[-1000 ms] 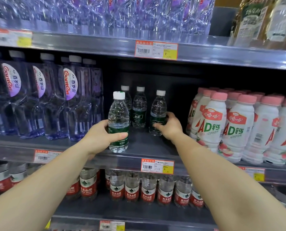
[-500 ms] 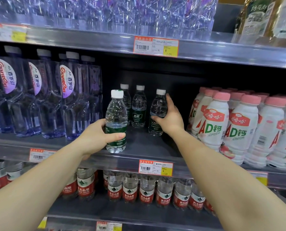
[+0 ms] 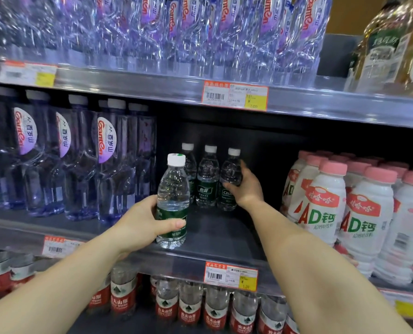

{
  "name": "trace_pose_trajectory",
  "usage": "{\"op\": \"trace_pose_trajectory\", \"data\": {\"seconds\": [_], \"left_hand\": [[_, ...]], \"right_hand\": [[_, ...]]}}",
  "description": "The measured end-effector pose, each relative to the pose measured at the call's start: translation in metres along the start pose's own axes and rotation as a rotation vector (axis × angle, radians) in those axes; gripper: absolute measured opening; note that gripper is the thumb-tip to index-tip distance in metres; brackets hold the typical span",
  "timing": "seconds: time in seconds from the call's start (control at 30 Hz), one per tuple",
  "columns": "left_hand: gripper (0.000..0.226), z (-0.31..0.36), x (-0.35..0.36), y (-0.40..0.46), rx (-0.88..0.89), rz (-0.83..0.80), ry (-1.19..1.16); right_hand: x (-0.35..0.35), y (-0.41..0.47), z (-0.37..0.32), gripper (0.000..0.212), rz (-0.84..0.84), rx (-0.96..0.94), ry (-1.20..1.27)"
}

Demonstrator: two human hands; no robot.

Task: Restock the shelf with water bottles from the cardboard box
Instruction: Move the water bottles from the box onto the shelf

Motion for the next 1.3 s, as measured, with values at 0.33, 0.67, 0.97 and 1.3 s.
{"op": "trace_pose_trajectory", "data": {"seconds": [0.33,0.67,0.97,1.3], "left_hand": [[0.061,0.001,-0.002,-0.002,-0.017,0.003,0.033],[0.063,0.029,0.039,0.014,0.058,0.012,0.002],[0.093,0.013,0.024,0.022,0.132,0.014,0.173],[0.081,-0.01,0.005,0.022,0.138,0.084,0.207]], "right_hand": [[-0.01,-0.02,-0.022,0.096,0.031,0.044,0.015],[-0.012,-0.113,-0.111,0.069,-0.247,-0.088,0.166],[-0.067,-0.088,-0.058,0.075,0.016,0.042,0.01],[-0.057,-0.08,-0.031,0.078,0.181,0.061,0.169]]}}
Point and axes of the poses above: each hand's wrist, its own y-axis towards the middle knuckle, its own x-axis out of the palm, z = x × y, the point moved 4 cm from there along y, towards the middle knuckle, and after that the axes turned 7 degrees about y, right-handed, at the moved point
